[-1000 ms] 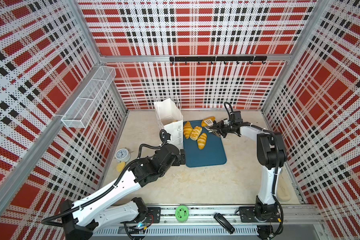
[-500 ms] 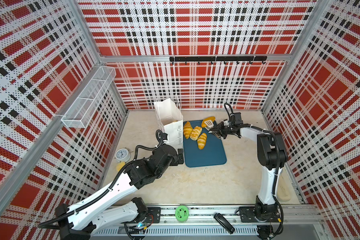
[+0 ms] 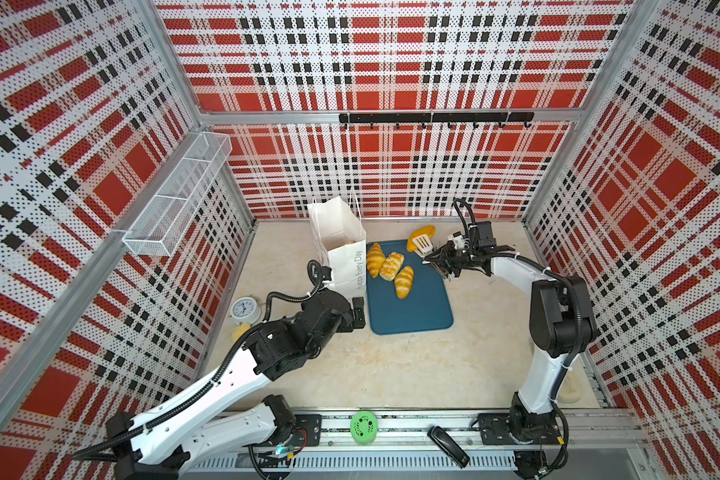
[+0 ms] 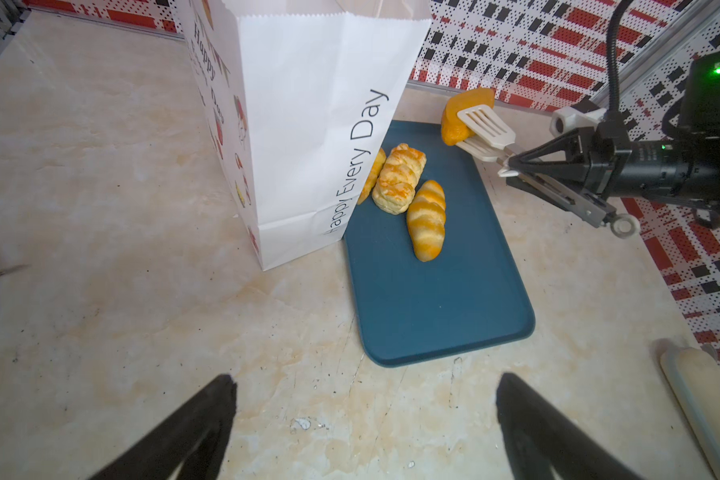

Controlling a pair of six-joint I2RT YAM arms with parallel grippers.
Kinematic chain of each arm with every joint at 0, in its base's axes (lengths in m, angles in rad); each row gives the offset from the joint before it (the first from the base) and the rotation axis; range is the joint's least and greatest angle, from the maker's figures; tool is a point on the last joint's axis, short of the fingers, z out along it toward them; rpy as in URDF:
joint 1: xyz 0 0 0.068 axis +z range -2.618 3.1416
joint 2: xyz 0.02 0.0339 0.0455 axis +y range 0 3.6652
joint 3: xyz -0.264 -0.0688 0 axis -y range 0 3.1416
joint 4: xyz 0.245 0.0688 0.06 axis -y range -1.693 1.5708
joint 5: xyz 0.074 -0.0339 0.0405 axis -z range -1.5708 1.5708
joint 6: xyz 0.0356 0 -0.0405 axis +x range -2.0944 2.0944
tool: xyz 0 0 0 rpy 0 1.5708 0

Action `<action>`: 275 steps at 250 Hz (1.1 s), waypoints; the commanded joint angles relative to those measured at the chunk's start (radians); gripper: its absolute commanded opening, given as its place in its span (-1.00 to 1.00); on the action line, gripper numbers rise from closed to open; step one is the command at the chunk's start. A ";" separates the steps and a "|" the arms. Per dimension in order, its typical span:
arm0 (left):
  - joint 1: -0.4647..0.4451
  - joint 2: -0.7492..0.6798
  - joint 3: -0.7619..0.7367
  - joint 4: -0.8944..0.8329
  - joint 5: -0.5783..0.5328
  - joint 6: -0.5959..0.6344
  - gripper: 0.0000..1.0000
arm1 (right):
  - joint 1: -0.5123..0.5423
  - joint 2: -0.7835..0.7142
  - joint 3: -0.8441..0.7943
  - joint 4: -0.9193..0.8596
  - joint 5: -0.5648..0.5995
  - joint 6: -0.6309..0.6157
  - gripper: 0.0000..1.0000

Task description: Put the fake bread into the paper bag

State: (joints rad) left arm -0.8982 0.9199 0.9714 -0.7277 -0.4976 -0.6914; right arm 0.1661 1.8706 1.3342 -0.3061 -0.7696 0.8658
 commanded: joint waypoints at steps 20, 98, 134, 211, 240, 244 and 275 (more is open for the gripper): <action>0.005 -0.026 0.018 -0.007 -0.026 -0.001 0.99 | 0.003 -0.133 -0.036 -0.042 0.051 -0.144 -0.61; -0.006 -0.005 0.046 -0.001 -0.016 0.011 0.99 | 0.044 -0.275 -0.099 -0.098 0.116 -0.272 -0.59; -0.007 -0.003 0.060 0.001 -0.022 0.018 0.99 | 0.071 -0.347 -0.124 -0.121 0.167 -0.331 -0.58; 0.008 0.022 0.104 0.002 -0.003 0.052 0.99 | 0.134 -0.487 -0.141 -0.205 0.291 -0.452 -0.56; 0.015 0.040 0.122 0.005 0.007 0.058 0.99 | 0.161 -0.536 -0.143 -0.231 0.342 -0.481 -0.56; 0.015 0.041 0.123 0.007 0.006 0.059 0.99 | 0.166 -0.542 -0.143 -0.236 0.347 -0.485 -0.56; 0.029 0.044 0.131 0.013 0.012 0.062 0.99 | 0.207 -0.578 -0.124 -0.276 0.407 -0.532 -0.55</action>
State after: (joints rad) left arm -0.8860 0.9623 1.0718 -0.7254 -0.4824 -0.6434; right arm 0.3405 1.3476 1.1778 -0.5816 -0.4400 0.4225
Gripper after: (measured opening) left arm 0.994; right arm 0.239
